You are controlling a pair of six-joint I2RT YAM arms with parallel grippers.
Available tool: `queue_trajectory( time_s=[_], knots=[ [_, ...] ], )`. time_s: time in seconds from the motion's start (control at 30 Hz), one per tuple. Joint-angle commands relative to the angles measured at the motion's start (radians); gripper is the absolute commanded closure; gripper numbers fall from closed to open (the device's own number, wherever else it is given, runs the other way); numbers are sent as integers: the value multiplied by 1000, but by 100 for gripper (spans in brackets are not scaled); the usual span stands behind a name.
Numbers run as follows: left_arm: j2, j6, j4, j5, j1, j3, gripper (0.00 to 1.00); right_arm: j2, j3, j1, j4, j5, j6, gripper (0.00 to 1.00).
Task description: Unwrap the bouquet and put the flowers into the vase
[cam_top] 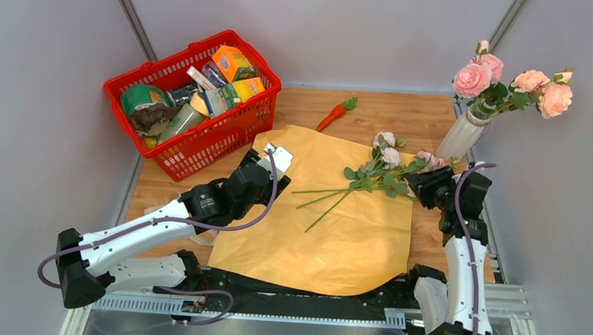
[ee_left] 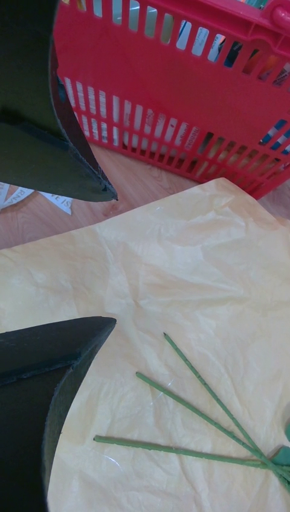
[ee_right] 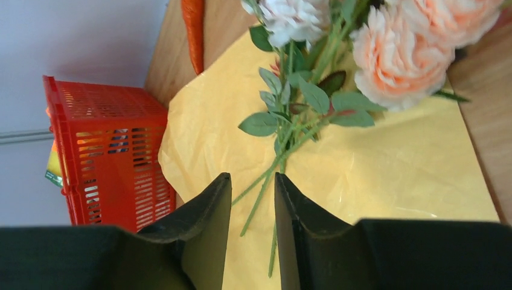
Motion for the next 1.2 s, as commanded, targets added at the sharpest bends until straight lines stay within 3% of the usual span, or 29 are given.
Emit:
queue_trajectory(
  time_s=[0.0, 0.37, 0.67, 1.17],
  knots=[
    [2, 15, 13, -10, -2, 36, 23, 11, -59, 73, 23, 64, 157, 67],
    [6, 15, 10, -13, -2, 34, 23, 177, -89, 440, 150, 379, 383, 69],
    [0, 15, 10, -15, -2, 34, 23, 432, -42, 465, 313, 410, 372, 69],
    [-9, 15, 10, -10, -4, 36, 23, 570, -17, 465, 428, 516, 418, 71]
  ],
)
